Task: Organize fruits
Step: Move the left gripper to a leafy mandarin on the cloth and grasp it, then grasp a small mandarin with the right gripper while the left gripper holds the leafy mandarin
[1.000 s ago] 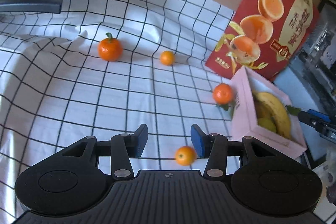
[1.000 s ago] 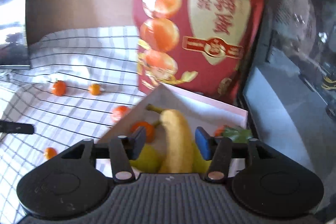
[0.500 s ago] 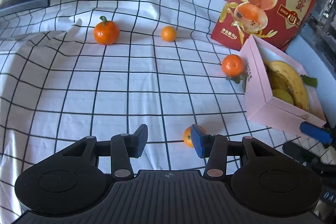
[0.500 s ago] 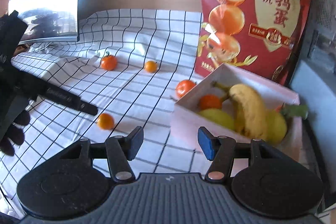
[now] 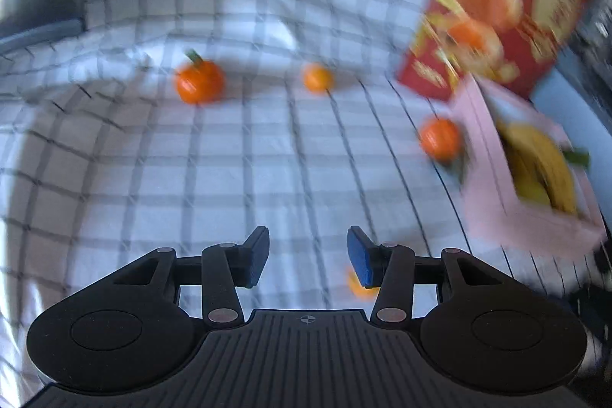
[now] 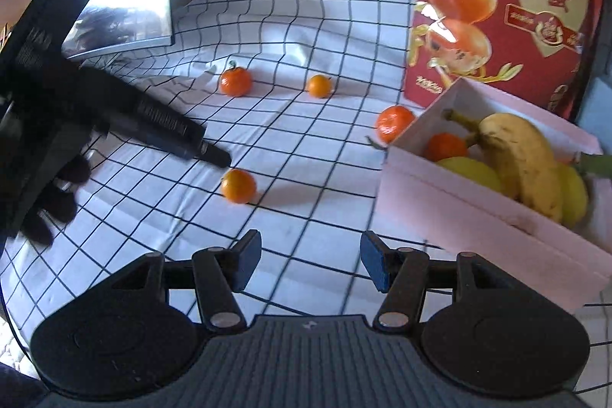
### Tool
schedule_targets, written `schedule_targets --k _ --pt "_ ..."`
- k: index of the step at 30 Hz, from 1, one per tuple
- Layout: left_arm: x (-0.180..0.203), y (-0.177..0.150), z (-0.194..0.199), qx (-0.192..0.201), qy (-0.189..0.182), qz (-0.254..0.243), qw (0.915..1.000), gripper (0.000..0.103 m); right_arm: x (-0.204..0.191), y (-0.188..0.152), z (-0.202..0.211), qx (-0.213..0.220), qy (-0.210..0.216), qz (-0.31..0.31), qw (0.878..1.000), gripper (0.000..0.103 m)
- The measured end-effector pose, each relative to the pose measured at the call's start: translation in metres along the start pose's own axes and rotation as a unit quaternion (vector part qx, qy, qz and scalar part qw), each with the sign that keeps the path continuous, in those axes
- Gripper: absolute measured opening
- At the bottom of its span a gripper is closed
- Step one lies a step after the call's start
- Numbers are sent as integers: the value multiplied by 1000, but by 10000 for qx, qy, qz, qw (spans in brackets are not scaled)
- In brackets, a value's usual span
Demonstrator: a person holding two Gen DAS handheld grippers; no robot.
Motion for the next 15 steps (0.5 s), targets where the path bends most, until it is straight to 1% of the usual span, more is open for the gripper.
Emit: schedule_targets --k 2,4,6,7,9,11,13,15 --pt "-25 22 -1 297 250 277 9989 50 -5 0 -3 -43 9 30 10000 58" --pt "-54 46 -4 571 519 698 9946 50 -8 -1 -6 -94 -27 40 9999 58" --pt "-77 67 -13 716 642 1033 9900 50 -9 -2 -9 -163 -65 31 9998 58" --pt "-84 74 -19 725 670 1105 9890 50 -10 -3 -10 -206 -91 18 9997 58" --pt "-93 84 -32 664 683 1163 9886 50 -11 -5 -13 -297 -127 2 9995 58" --pt "-94 91 -44 618 615 1139 9897 50 -13 -7 -13 -351 -143 9 9993 58" --pt "-91 96 -55 572 609 968 9918 50 -16 -8 -14 -378 -177 36 9991 58" --pt "-89 98 -66 467 682 768 9936 50 -17 -8 -14 -389 -227 58 9990 58"
Point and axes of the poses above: each gripper's, at about its wrist camera, not at the fingertips, and z roughly against the way its jaws point, x to its right, y to its top, the point moved 6 cm from there along -z, roughly the way its jaws point, and after that the axes turned 6 degrees about -z, right-handed, at the moved point
